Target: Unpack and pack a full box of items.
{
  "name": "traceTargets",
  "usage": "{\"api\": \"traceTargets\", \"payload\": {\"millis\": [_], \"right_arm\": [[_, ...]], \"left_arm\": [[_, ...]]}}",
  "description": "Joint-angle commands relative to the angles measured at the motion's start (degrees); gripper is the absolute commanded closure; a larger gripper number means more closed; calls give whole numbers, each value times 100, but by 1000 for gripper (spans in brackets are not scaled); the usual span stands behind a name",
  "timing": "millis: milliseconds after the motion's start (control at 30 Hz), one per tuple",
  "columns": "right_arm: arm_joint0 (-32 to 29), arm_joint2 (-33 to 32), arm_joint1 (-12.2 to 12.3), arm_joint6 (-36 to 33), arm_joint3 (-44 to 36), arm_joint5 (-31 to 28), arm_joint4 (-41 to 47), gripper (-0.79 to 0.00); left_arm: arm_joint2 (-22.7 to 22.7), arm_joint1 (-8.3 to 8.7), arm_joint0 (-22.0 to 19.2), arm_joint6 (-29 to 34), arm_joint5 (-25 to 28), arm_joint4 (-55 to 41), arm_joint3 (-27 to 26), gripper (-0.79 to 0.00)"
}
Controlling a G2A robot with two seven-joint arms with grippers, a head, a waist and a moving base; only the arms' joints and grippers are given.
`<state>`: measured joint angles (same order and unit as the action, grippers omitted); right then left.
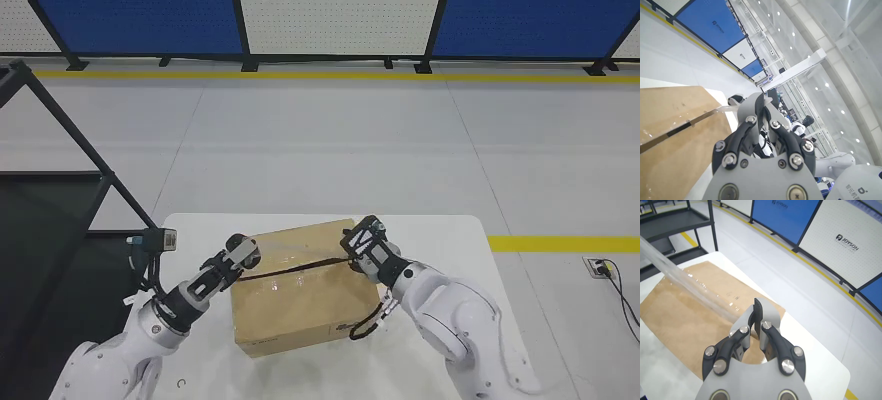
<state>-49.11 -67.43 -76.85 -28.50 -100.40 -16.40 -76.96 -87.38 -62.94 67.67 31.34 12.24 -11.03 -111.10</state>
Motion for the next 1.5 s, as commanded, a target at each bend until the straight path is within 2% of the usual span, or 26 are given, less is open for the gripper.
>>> {"api": "traceTargets", "payload": {"millis": [0,133,333,600,733,933,1300,1467], "right_arm": [[-142,-136,15,394,-183,202,-114,0],[-322,-282,39,757,-399,292,-263,0],[-303,-280,42,738,-348,206,-222,0],[-236,-212,36,671,-251,141,-205,0],[-229,-237,35,662,-241,186,-183,0],[-241,-332,22,882,-277,572,-216,0],[102,-107,16,193,-32,52,-235,0],[208,17,-3,91,87,16,-228,0]], "left_arm": [[-53,0,26,-60,62,-50,-9,0],[-170,-10,99,-160,281,-441,-95,0],[-320,-14,119,-148,475,-863,-134,0],[-140,-3,77,159,188,-737,337,0],[-124,4,239,233,146,-685,609,0],[-321,38,527,439,151,-665,810,0],[-587,90,809,739,94,-684,875,0],[-667,105,922,881,167,-805,859,0]]}}
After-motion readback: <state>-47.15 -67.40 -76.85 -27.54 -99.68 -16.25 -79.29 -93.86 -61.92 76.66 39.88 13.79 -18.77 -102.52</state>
